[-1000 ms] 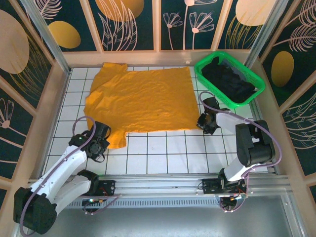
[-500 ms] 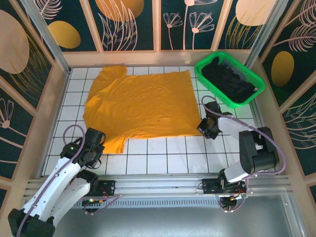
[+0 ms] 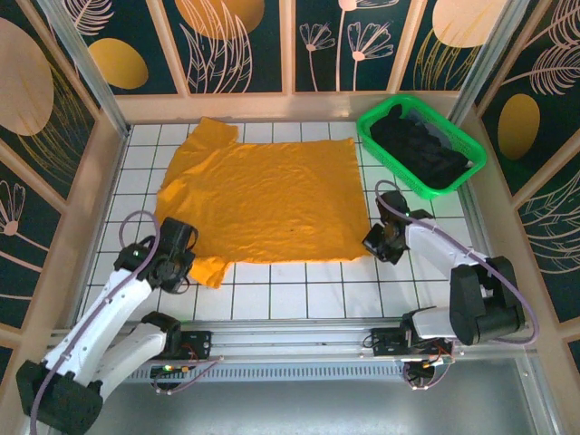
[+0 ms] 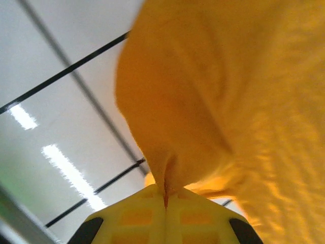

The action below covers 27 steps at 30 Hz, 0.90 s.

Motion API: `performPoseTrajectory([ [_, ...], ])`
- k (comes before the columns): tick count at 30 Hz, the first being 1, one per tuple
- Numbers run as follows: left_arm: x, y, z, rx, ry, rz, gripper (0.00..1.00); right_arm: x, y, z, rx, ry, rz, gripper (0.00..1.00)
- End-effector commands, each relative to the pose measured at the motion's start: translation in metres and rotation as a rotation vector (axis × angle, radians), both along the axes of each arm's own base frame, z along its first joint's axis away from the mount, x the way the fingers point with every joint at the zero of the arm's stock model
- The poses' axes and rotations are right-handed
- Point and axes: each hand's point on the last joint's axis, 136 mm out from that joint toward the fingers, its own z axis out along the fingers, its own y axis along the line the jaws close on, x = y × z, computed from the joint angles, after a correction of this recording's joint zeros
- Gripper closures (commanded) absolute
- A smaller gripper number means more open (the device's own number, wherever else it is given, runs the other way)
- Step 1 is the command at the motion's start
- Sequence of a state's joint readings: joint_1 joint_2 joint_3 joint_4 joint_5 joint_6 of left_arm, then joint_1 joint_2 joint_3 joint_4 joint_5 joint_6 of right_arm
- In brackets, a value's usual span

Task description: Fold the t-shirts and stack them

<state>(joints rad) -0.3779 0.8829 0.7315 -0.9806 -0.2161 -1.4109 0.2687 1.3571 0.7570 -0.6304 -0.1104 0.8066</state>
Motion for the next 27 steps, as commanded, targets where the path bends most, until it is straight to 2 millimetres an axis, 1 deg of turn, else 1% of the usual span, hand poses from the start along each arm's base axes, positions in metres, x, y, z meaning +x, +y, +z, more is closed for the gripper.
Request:
performPoseTrajectory([
  [1, 0.038, -0.002, 0.025, 0.048, -0.115, -0.044, 1.0, 0.021, 0.005, 0.019, 0.038, -0.021, -0.054, 1.0],
  [2, 0.051, -0.005, 0.03, 0.038, -0.149, -0.048, 1.0, 0.028, 0.006, 0.022, 0.053, -0.028, -0.066, 1.0],
  [8, 0.098, -0.004, 0.049, 0.022, -0.235, -0.072, 1.0, 0.067, 0.012, 0.04, 0.096, -0.081, -0.113, 1.0],
  [11, 0.119, -0.001, 0.059, 0.049, -0.261, -0.101, 1.0, 0.084, 0.012, 0.046, 0.1, -0.102, -0.143, 1.0],
  [12, 0.123, 0.002, 0.061, 0.068, -0.261, -0.106, 1.0, 0.089, 0.011, 0.047, 0.096, -0.109, -0.151, 1.0],
  [13, 0.126, 0.006, 0.059, 0.092, -0.249, -0.111, 1.0, 0.094, 0.01, 0.048, 0.09, -0.114, -0.16, 1.0],
  [14, 0.134, 0.009, 0.068, 0.11, -0.266, -0.112, 1.0, 0.098, 0.009, 0.049, 0.088, -0.12, -0.169, 1.0],
  [19, 0.156, 0.021, 0.075, 0.17, -0.284, -0.126, 1.0, 0.117, 0.005, 0.047, 0.062, -0.127, -0.192, 1.0],
  [23, 0.168, 0.026, 0.073, 0.218, -0.274, -0.146, 1.0, 0.127, -0.001, 0.046, 0.053, -0.134, -0.221, 1.0],
  [27, 0.174, 0.034, 0.069, 0.27, -0.259, -0.153, 1.0, 0.137, -0.004, 0.043, 0.054, -0.133, -0.233, 1.0],
])
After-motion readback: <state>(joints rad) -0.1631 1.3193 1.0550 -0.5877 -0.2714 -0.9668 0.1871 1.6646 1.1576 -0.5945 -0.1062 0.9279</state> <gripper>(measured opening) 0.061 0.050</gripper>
